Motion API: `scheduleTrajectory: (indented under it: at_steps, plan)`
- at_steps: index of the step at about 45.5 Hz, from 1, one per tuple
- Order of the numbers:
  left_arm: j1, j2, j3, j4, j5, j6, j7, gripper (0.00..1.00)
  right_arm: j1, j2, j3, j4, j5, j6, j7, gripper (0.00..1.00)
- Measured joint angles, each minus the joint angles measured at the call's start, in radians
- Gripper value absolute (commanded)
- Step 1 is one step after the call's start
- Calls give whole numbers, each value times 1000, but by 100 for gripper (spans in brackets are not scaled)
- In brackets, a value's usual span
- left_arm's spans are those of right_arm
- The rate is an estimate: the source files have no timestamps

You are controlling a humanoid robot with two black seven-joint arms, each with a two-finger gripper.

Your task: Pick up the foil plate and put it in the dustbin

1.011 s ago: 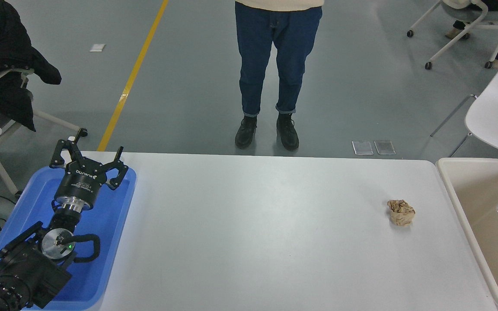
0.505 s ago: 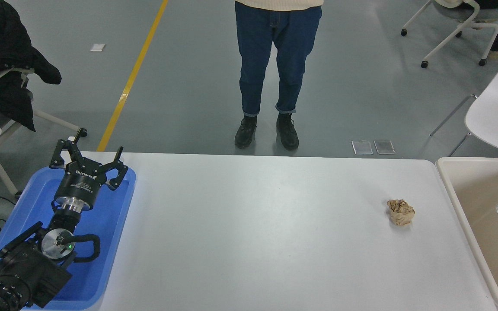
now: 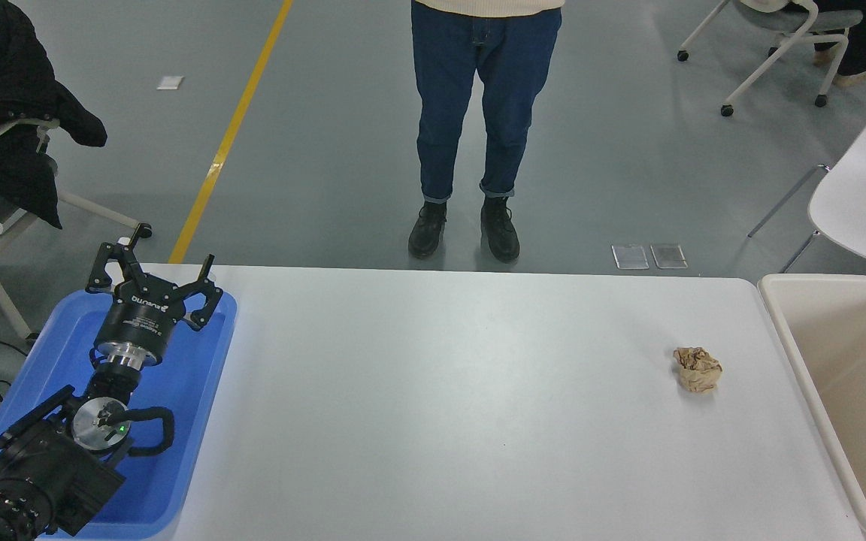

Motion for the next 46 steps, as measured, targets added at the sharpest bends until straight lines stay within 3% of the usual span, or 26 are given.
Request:
scheduleTrajectory:
  at_steps: [11,33,39,46]
  plan:
    - [0,0,1,0,0,0,0,100,122,-97,-90,240,-2,-4,2,100]
    - [0,0,1,0,1,0,0,100,728,-148,-695,821,0,55,1,100]
    - [0,0,1,0,1,0,0,100,893,-138,-813,920,0,160,1,100]
    - [0,0,1,0,1,0,0,100,1063,-112,-886,975,1,387,0,100]
